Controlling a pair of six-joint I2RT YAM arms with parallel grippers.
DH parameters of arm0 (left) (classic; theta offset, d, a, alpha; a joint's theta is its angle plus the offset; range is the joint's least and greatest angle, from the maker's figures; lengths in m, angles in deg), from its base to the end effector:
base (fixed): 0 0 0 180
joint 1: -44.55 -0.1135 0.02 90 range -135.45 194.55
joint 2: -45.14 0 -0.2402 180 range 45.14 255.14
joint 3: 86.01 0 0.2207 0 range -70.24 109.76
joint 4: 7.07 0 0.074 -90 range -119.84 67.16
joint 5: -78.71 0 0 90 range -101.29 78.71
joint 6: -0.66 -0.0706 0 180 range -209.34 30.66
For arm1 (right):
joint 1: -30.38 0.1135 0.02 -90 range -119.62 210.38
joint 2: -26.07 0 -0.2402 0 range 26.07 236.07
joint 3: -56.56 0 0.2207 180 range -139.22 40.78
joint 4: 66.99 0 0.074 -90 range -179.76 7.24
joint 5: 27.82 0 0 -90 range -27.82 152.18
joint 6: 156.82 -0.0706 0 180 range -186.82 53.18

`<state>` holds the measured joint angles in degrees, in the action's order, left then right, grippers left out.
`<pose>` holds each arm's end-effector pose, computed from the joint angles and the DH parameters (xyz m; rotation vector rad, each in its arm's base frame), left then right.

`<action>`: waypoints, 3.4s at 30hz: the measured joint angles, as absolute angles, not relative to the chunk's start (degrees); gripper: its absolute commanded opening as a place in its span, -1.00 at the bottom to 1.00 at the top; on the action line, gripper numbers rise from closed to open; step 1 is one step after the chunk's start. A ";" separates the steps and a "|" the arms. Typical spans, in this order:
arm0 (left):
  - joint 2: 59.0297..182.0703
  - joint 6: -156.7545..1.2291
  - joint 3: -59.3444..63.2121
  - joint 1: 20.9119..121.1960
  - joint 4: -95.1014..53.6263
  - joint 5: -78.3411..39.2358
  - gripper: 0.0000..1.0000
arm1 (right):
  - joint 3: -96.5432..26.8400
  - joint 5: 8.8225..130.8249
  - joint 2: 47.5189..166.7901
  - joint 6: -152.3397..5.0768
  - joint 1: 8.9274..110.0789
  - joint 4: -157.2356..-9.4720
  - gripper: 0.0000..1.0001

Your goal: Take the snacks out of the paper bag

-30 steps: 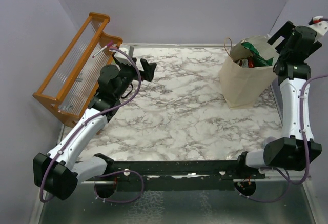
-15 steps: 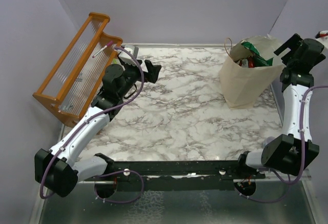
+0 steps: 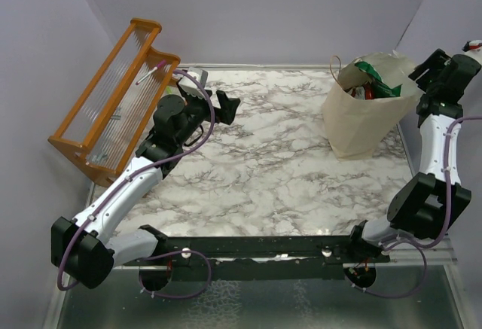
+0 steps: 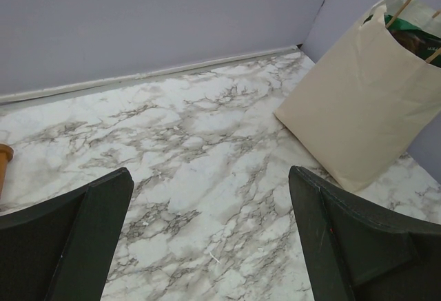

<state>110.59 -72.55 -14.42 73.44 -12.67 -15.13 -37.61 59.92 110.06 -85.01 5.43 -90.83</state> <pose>0.2464 -0.1414 0.3570 0.2226 1.5864 -0.6768 0.3185 -0.1512 0.3573 0.6917 1.6733 -0.1196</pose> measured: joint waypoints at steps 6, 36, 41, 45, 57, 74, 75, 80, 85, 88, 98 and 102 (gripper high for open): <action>110.59 -72.76 -14.42 73.42 -12.67 -15.06 0.97 | -37.94 63.59 112.16 -84.86 3.57 -89.17 -0.23; 111.86 -72.11 -14.42 72.37 -12.65 -15.00 0.97 | -43.57 84.71 118.85 -86.08 2.72 -78.24 -0.33; 112.02 -72.06 -14.42 72.11 -12.65 -15.00 0.97 | -47.68 86.26 121.49 -87.81 2.63 -78.18 -0.55; 112.06 -71.89 -14.42 72.00 -12.65 -15.00 0.97 | -48.43 88.27 121.53 -90.04 2.61 -77.52 -0.69; 112.74 -71.45 -14.42 71.49 -12.65 -15.41 0.97 | -42.72 102.78 117.95 -104.22 2.61 -68.91 -0.92; 113.68 -66.29 -9.90 65.88 -15.14 -22.80 0.97 | -27.47 118.98 104.70 -115.39 2.96 -64.39 -0.92; 113.52 -65.90 -9.88 65.88 -14.90 -23.72 0.95 | -26.68 119.44 104.25 -116.09 3.00 -63.95 -0.92; 113.98 -63.26 -9.33 65.88 -17.15 -28.50 0.84 | -26.81 122.76 103.52 -118.15 3.04 -63.73 -0.92; 114.07 -56.09 -8.19 66.12 -18.94 -34.60 0.85 | -30.92 125.71 103.11 -117.95 3.22 -66.51 -0.91; 112.80 -51.43 -8.17 67.80 -17.91 -36.55 0.85 | -31.14 127.22 102.02 -118.61 3.39 -66.49 -0.91; 117.55 -47.48 4.02 84.37 -15.38 -35.91 0.83 | -31.40 130.28 101.73 -119.09 3.44 -66.70 -0.91; 126.55 -50.32 14.73 90.38 -17.48 -33.05 0.79 | -30.48 130.67 100.92 -120.64 3.44 -65.52 -0.88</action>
<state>126.55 -50.32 14.73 90.38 -17.48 -33.05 -30.48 130.67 100.92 -120.64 3.44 -65.52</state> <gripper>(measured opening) 0.911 0.047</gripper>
